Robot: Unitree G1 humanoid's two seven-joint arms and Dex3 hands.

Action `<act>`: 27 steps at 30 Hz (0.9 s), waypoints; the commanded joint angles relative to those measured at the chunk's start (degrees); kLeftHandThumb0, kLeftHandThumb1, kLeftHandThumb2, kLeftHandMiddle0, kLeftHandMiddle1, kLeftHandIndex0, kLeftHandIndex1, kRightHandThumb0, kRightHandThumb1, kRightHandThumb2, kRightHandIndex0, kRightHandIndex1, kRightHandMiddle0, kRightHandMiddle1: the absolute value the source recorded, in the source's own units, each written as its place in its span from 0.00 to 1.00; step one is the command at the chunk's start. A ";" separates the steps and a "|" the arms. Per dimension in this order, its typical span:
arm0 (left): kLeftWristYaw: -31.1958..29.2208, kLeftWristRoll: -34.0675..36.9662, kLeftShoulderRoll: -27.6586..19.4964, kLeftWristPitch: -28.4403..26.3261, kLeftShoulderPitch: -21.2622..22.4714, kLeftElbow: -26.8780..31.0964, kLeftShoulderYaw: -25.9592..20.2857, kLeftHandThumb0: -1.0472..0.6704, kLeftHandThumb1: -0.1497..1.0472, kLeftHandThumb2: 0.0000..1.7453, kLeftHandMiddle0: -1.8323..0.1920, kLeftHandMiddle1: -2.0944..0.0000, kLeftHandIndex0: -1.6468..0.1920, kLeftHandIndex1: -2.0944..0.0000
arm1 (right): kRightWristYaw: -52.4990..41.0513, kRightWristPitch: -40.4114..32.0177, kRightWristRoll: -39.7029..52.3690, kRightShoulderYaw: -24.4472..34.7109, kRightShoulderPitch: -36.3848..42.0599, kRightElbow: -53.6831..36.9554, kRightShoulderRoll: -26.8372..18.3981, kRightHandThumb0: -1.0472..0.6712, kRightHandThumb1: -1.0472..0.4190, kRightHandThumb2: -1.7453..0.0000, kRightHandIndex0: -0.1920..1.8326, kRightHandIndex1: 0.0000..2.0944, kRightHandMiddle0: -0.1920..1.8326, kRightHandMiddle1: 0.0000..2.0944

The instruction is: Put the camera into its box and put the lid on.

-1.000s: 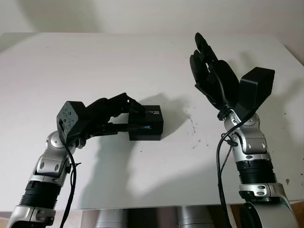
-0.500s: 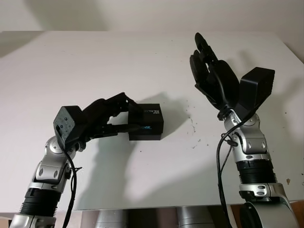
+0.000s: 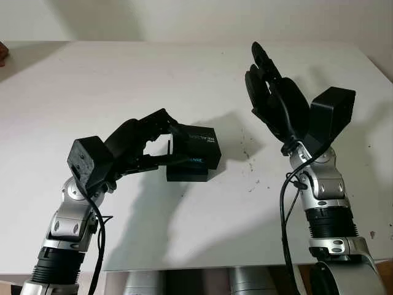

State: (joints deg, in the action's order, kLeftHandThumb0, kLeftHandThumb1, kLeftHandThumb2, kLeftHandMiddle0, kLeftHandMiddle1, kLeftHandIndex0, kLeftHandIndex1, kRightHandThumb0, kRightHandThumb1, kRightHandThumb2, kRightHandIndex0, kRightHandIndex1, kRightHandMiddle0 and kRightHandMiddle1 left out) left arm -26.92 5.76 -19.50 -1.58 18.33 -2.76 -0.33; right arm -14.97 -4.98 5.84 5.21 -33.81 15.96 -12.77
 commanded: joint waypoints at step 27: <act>0.74 -5.37 -3.39 4.35 -2.06 -0.23 0.41 0.51 0.97 0.03 0.69 0.20 0.71 0.30 | -0.79 0.23 0.28 0.39 -0.44 -0.06 -0.84 0.23 0.00 0.70 0.01 0.03 0.03 0.03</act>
State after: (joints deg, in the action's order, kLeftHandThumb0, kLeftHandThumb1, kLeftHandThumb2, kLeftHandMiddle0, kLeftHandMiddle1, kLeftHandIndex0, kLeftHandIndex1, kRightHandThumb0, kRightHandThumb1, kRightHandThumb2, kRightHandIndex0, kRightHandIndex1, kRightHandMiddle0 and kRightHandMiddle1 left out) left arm -25.98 0.66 -22.32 1.96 17.03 -2.78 -0.23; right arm -15.78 -5.16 6.13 5.30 -33.81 15.97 -12.79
